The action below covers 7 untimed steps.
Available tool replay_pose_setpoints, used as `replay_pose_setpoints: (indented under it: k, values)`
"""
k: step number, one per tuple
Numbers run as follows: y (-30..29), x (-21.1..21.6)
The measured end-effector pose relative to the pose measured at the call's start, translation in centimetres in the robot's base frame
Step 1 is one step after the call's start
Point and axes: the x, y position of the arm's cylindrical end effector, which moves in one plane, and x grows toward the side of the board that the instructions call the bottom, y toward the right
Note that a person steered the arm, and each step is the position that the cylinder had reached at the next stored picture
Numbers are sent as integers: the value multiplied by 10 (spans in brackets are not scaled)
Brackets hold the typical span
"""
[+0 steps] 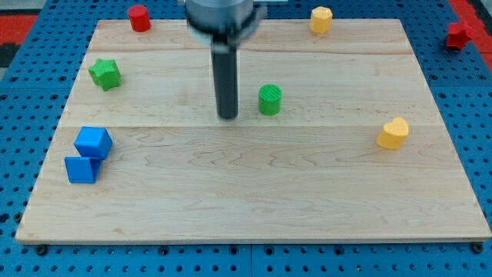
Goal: Push the green circle to the center of the board
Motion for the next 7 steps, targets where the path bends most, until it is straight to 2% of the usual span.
replay_pose_setpoints:
  k: [1,2,3,4,5,6,7]
  values:
    - [-48,-51]
    - [35,-148]
    - [-88,-142]
    - [-90,5]
    - [-68,17]
    - [-124,-84]
    - [-74,-127]
